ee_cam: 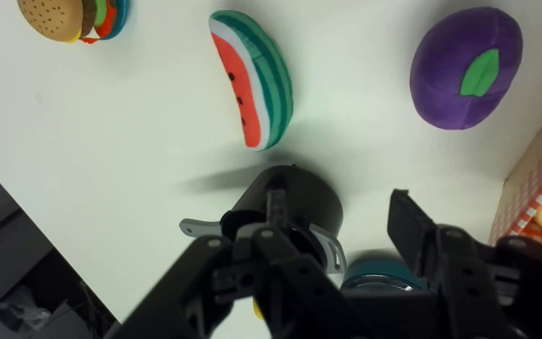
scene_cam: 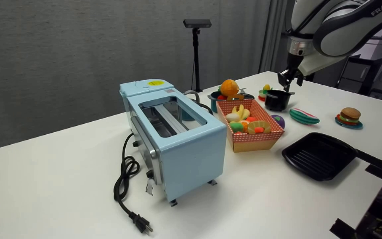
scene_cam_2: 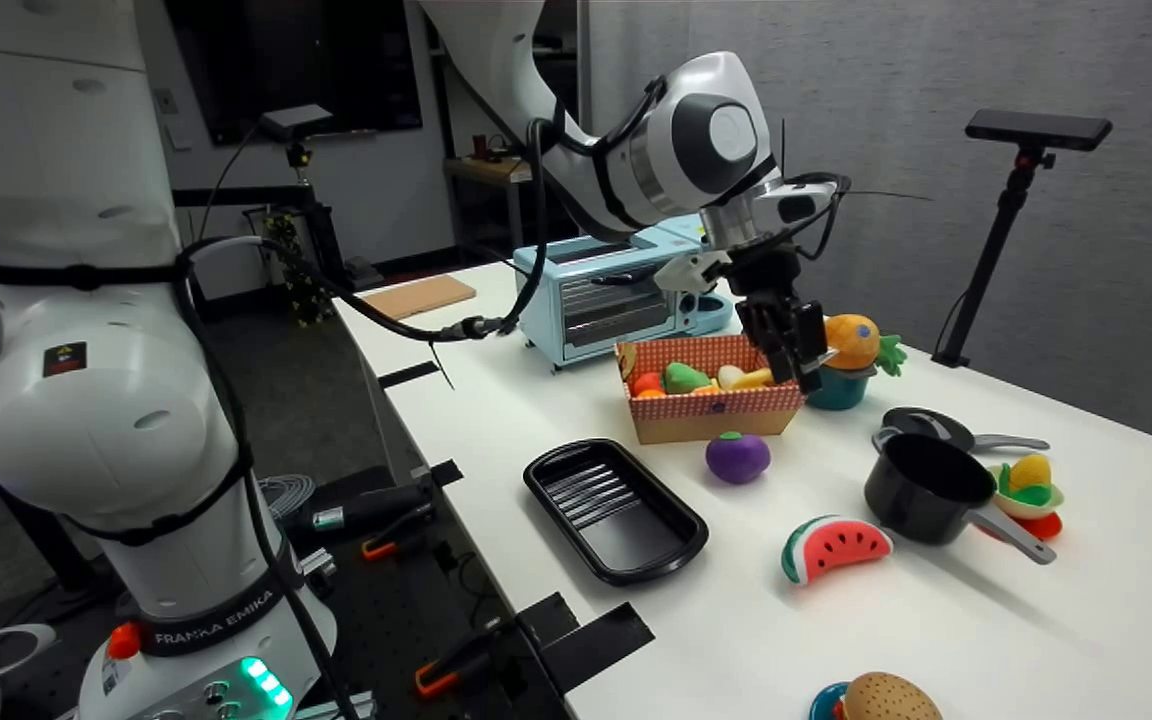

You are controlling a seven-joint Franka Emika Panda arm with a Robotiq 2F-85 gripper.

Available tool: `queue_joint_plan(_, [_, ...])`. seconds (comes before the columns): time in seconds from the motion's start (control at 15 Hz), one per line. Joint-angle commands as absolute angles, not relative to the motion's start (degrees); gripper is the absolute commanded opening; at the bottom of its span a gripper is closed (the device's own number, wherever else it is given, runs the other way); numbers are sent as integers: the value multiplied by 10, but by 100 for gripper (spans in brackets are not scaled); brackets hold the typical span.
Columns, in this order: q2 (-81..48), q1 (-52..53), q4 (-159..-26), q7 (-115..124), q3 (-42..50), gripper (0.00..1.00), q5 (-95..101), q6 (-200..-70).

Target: Remove the watermelon plushie from the basket and put it on the counter

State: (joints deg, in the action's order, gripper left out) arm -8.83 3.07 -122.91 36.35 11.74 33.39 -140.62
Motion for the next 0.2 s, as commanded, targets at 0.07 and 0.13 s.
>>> queue_joint_plan(0.07, [-88,17,-1228,364,104,60,335,-1404])
queue_joint_plan(0.13, [-88,17,-1228,364,104,60,335,-1404])
